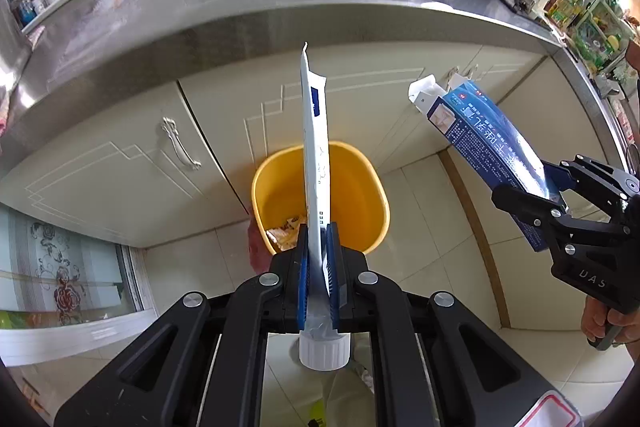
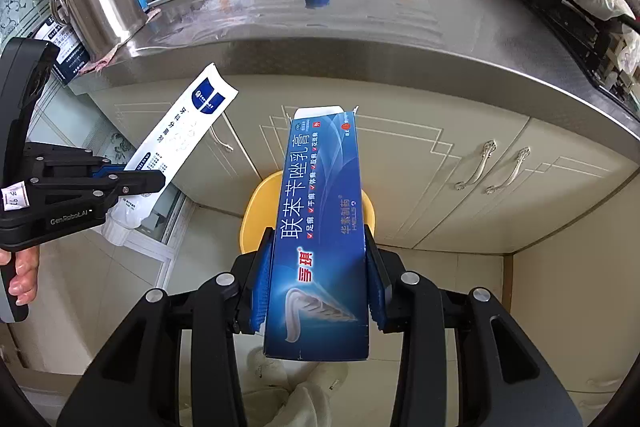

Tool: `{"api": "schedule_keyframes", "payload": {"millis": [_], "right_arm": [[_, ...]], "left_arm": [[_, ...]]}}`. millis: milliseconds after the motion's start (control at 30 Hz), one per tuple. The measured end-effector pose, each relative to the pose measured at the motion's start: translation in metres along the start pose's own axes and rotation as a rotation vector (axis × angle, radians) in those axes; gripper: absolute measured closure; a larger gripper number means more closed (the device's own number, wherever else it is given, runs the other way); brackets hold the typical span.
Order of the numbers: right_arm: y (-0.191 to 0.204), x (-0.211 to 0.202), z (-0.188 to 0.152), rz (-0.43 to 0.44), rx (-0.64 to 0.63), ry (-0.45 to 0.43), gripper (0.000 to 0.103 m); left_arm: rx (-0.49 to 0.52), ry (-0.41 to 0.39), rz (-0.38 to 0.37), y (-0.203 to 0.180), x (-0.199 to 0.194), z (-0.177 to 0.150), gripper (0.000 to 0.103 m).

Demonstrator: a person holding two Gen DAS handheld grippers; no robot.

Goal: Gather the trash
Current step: 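Carry the tube and box down over the yellow bin and open both tools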

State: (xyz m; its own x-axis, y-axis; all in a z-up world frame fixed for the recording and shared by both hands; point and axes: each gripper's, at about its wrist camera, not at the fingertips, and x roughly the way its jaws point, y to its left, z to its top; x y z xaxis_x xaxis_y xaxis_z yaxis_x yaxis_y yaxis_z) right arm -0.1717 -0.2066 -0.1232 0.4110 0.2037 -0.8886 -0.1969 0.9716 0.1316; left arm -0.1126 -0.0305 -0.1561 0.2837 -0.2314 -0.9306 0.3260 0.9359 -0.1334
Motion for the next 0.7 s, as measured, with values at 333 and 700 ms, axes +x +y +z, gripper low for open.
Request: {"api": "schedule_keyframes", "payload": {"millis": [333, 700], "right_arm": [[-0.023, 0.058, -0.015, 0.116, -0.076, 0.164, 0.061], [-0.036, 0.150, -0.023, 0.136, -0.079, 0.378, 0.061]], "left_arm": [[0.063, 0.119, -0.015, -0.008, 0.060, -0.013, 0.094], [0.100, 0.340, -0.008, 0.002, 0.150, -0.025, 0.094]]}}
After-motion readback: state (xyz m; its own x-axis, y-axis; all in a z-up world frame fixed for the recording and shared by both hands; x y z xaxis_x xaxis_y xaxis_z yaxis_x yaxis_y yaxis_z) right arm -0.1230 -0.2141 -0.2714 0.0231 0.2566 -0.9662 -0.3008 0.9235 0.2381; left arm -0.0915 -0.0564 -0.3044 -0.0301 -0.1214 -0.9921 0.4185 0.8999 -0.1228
